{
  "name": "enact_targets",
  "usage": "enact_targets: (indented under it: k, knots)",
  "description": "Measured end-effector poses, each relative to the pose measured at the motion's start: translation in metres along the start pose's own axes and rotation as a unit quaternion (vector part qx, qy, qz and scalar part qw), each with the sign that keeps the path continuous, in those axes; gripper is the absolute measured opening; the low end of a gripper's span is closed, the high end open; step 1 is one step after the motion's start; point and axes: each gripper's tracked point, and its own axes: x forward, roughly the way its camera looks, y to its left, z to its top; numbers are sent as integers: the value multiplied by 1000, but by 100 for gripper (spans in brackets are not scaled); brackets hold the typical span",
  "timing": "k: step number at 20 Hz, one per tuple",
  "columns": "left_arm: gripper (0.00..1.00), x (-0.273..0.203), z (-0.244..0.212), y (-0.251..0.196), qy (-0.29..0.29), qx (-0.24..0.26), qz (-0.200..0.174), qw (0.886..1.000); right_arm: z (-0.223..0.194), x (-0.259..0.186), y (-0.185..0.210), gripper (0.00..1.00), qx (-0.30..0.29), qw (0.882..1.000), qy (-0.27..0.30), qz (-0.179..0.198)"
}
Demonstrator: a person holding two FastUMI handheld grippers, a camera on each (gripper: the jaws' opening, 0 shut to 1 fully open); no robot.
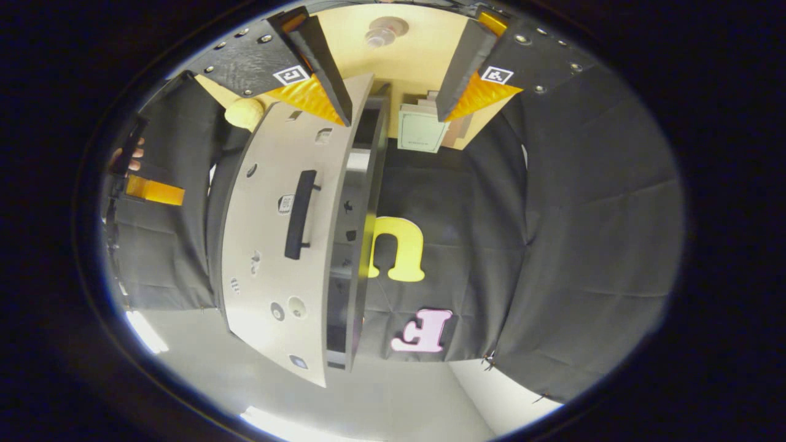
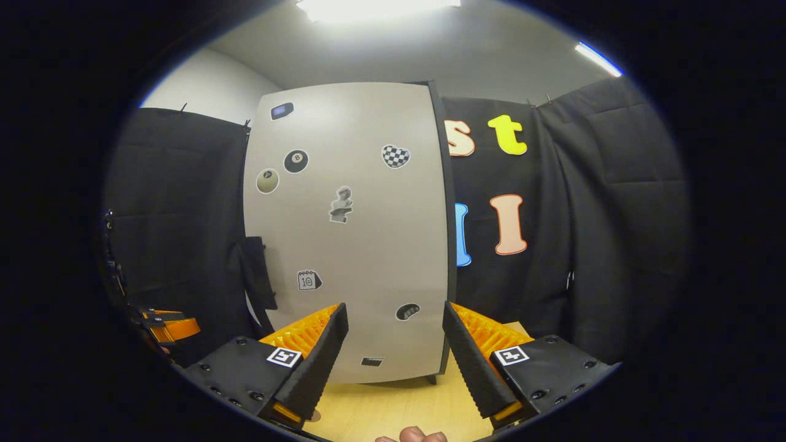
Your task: Open the cabinet door with the right hand, grasp the bottle in the cabinet with the left hand and place it on the coaster, then close the cabinet door with the right hand.
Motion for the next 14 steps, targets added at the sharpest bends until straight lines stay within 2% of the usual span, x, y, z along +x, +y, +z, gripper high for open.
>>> enact_targets:
  k: [8,9,10,13,14]
  knots:
    - [82,-15,46,-34,-49,-11,24,998,18,-19,-69,98,-34,999,-16,-7]
    - [87,-18,52,-40,-54,-12,21,998,19,-21,-76,98,-40,999,-14,-10]
    - [83,-20,57,-42,-58,-13,21,998,19,-22,-82,98,-46,999,-12,-10]
    - [85,-25,73,-47,-67,0,22,997,25,-24,-93,98,-39,999,-12,-2]
    - [82,-26,75,-50,-65,8,23,998,27,-24,-97,98,-31,999,-12,-4]
